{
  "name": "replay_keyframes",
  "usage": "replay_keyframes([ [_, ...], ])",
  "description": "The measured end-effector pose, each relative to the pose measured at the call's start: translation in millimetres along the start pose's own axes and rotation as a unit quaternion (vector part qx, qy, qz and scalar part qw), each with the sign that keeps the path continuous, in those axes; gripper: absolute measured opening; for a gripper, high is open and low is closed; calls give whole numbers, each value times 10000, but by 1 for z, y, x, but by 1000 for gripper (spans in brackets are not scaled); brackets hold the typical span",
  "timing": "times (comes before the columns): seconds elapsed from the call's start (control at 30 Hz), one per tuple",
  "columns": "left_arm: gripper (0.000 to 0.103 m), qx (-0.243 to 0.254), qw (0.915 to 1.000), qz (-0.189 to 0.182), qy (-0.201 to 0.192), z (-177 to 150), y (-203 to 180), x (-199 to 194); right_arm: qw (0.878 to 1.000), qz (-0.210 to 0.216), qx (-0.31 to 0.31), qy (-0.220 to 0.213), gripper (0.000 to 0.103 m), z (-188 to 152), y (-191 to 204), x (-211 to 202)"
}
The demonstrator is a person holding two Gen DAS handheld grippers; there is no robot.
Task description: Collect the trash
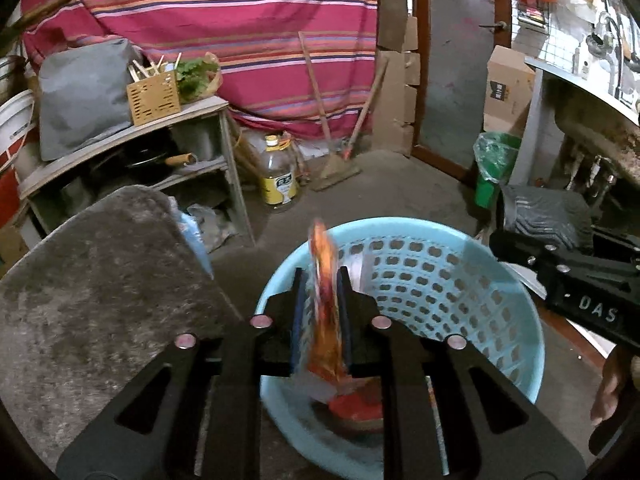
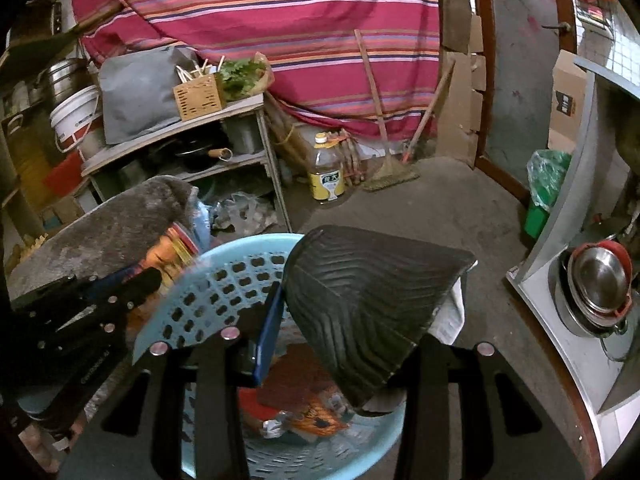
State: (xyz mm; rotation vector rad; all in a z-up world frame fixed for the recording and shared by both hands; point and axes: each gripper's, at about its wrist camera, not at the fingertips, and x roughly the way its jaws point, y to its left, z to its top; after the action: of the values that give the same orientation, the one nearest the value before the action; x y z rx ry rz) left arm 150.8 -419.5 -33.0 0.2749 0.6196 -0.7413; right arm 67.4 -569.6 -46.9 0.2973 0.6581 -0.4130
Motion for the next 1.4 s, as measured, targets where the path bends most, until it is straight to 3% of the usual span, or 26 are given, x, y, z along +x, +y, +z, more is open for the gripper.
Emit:
replay_keyframes([
  [0.07,48,-5,10000,10,-76,2,-3,-4,10000,6,49,-2,40,-1,-3,0],
  [0.27,78,-134,9991,314,-248,0,8,-18,10000,66,12,51,40,-2,0,4],
  [0.47,97,-431,9955,706,-460,-6,36,-41,9995,265,-67,184,40,-8,16,18],
  [0.67,97,-588,9918,975,-581,-17,60,-65,9991,307,-197,230,43,-13,36,30],
  [0.77,97,-657,9897,1131,-587,-22,69,-74,9991,250,-255,248,74,-16,45,32],
  [1.0,98,-774,9847,1402,-685,-40,92,-113,9992,170,-336,159,92,-20,59,22],
  [1.2,98,-995,9814,1461,-744,-57,112,-150,9987,62,-508,74,99,-28,72,14],
  [1.4,98,-1074,9759,1707,-831,-81,132,-194,9955,56,-327,886,99,-37,65,44],
])
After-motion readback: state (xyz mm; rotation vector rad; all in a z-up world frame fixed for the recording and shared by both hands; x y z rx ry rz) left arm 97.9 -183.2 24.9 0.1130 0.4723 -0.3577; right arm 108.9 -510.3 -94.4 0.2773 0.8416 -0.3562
